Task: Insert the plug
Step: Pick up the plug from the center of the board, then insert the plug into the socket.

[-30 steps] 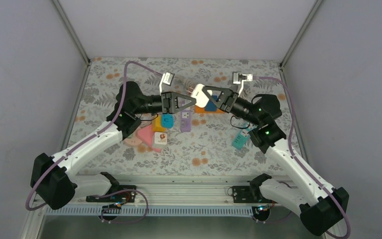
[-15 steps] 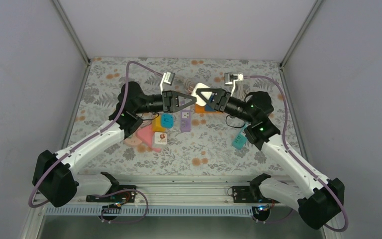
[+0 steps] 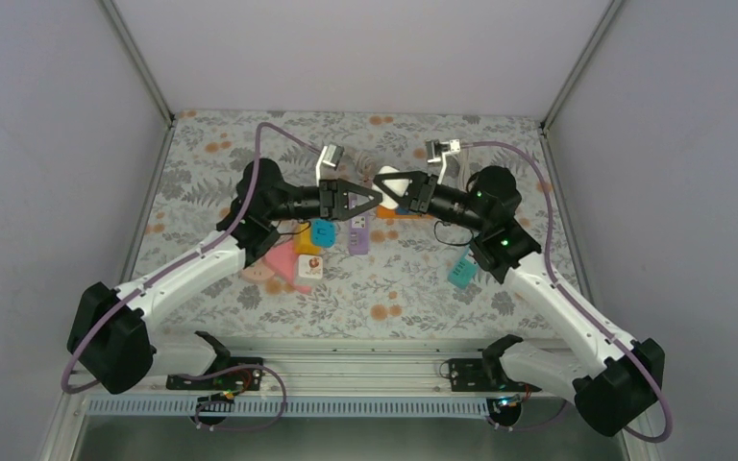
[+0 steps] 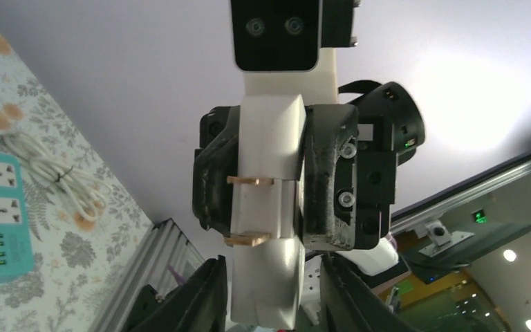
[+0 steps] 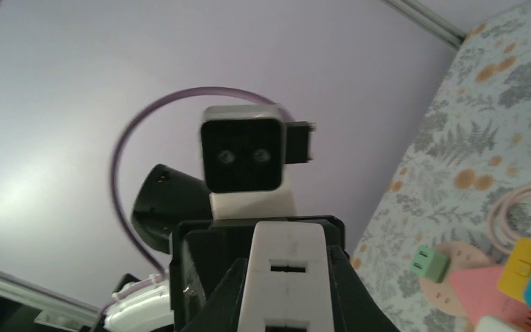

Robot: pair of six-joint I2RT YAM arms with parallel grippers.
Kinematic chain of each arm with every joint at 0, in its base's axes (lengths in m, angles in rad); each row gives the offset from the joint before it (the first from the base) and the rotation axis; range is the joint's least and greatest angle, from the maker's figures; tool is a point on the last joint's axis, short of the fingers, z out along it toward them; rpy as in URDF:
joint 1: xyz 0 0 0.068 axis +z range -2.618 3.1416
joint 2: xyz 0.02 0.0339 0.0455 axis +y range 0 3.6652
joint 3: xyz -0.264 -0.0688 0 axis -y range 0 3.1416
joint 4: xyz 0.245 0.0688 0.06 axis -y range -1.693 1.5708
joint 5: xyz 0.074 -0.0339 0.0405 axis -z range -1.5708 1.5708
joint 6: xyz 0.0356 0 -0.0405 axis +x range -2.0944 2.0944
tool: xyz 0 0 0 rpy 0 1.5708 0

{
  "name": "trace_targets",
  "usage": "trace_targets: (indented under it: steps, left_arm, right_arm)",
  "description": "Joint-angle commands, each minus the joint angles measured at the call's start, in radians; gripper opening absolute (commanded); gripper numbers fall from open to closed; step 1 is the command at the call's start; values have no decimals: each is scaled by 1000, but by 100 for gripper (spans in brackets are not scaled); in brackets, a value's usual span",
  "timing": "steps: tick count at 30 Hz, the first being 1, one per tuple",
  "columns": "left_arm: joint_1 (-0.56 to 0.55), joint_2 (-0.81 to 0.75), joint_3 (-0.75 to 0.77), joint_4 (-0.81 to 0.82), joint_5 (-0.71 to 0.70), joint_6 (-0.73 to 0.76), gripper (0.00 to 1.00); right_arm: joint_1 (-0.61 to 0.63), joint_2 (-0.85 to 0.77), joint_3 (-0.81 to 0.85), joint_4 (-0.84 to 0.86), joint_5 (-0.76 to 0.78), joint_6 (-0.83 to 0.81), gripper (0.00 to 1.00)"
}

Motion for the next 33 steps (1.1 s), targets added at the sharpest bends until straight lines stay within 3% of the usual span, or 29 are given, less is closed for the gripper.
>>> trace_targets:
  steps: [1, 4, 8, 12, 16, 21, 33]
  left_arm:
    - [7, -34, -11, -136, -25, 97, 45]
    - [24, -86, -14, -375, -142, 242, 68]
    - [48, -179, -62, -629, -363, 387, 84]
    - [74, -251, -135, -710, -468, 445, 86]
    - [83, -286, -171, -754, -524, 476, 87]
    - [94, -284, -190, -764, -522, 495, 87]
    - [135, -243, -199, -761, -478, 530, 87]
  right_arm:
    - [-8, 12, 59, -230, 37, -33, 3]
    - [-82, 20, 86, -432, 62, -60, 3]
    - [-231, 68, 113, -774, 98, -139, 3]
    - [-379, 153, 132, -1074, 209, -263, 3]
    - [-474, 225, 168, -1247, 409, -348, 3]
    - [-569, 290, 173, -1302, 504, -415, 3]
    - [-577, 410, 167, -1252, 556, -425, 3]
